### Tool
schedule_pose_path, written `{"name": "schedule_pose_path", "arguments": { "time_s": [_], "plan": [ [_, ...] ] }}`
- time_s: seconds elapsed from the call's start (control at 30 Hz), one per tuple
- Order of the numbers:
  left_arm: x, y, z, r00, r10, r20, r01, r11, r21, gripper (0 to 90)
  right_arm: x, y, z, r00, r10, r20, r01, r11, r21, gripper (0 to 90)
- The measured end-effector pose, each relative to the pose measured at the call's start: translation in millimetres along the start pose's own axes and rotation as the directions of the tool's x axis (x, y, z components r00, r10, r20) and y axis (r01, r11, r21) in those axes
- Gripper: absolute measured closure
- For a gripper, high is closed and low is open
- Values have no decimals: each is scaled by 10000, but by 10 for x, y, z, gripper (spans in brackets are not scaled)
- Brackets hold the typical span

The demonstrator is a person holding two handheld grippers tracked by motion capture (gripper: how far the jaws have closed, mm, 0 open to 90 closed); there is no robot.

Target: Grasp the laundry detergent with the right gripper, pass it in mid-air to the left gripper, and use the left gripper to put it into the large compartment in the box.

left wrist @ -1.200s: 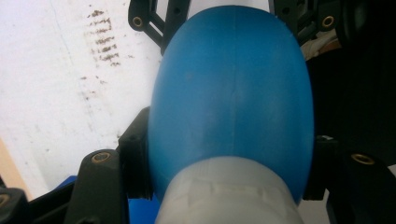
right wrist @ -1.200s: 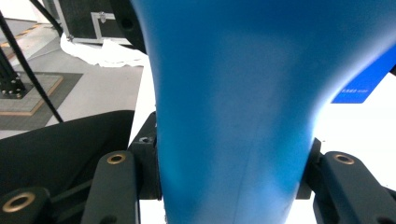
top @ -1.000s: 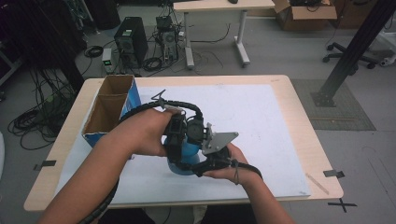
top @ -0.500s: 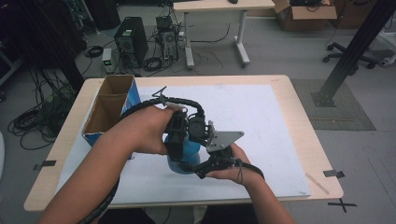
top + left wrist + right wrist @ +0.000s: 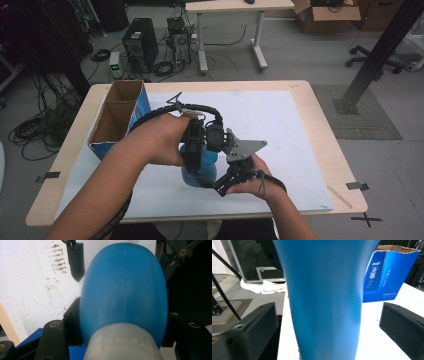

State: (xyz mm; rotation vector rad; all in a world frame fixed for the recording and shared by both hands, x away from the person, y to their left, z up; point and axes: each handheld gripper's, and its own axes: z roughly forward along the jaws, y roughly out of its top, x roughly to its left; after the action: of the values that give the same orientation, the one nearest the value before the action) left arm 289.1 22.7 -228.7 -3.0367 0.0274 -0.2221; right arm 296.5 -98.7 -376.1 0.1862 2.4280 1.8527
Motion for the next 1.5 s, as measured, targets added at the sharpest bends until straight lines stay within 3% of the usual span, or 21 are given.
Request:
{"name": "schedule_pose_path", "arguments": {
  "time_s": [0.13, 0.17, 0.23, 0.3, 0.43, 0.6, 0.73, 1.0, 1.13, 1.17, 1.27, 1.3, 1.37, 1.43, 1.47, 1.5],
  "plan": [
    [35, 0, -26, 9993, -377, 80, 377, 9993, 86, 382, -15, -11, -73, 9999, 102, 122, -100, 9999, -138, 0],
    [53, -4, -33, 9971, -737, 183, 735, 9972, 122, 382, -17, -10, -92, 9998, 143, 129, -141, 9997, -183, 0],
    [59, -7, -38, 9957, -902, 230, 899, 9958, 149, 382, -26, -6, -135, 9997, 173, 156, -169, 9996, -246, 0],
    [97, -17, -61, 9880, -1508, 346, 1500, 9884, 248, 382, -45, 5, -229, 9992, 198, 333, -189, 9995, -258, 0],
    [139, -34, -96, 9826, -1812, 410, 1802, 9833, 266, 382, -58, 26, -340, 9979, 229, 614, -206, 9990, -393, 0],
    [214, -76, -189, 9648, -2579, 509, 2574, 9662, 170, 382, -64, 62, -519, 9960, 84, 886, -42, 9988, -484, 0],
    [232, -80, -238, 9614, -2716, 444, 2709, 9624, 212, 381, -77, 75, -609, 9945, 40, 1048, 11, 9988, -491, 0],
    [314, -117, -366, 9349, -3543, 230, 3539, 9351, 182, 381, -95, 117, -799, 9913, -28, 1314, 100, 9985, -542, 0],
    [383, -196, -455, 9160, -4010, 116, 4011, 9160, -58, 381, -113, 149, -928, 9890, -69, 1476, 147, 9986, -516, 0],
    [407, -224, -481, 9071, -4208, 98, 4208, 9071, -89, 381, -113, 149, -928, 9890, -69, 1476, 147, 9986, -516, 0],
    [493, -314, -562, 8750, -4840, 71, 4840, 8750, -62, 381, -127, 168, -1002, 9875, -110, 1573, 185, 9988, -462, 0],
    [521, -345, -586, 8604, -5096, 74, 5096, 8604, -57, 381, -144, 183, -1044, 9876, -150, 1563, 215, 9990, -397, 0],
    [586, -419, -631, 8382, -5454, 63, 5454, 8381, -69, 381, -158, 195, -1062, 9872, -184, 1581, 234, 9993, -297, 0],
    [653, -517, -670, 8112, -5847, 74, 5847, 8111, -172, 381, -190, 226, -1097, 9865, -197, 1626, 225, 9996, -152, 0],
    [674, -552, -681, 8020, -5973, 74, 5973, 8018, -176, 381, -214, 251, -1118, 9866, -232, 1613, 238, 9997, -15, 0],
    [704, -609, -700, 7877, -6161, 38, 6160, 7875, -200, 380, -228, 268, -1131, 9863, -251, 1629, 241, 9997, 87, 0]
  ]
}}
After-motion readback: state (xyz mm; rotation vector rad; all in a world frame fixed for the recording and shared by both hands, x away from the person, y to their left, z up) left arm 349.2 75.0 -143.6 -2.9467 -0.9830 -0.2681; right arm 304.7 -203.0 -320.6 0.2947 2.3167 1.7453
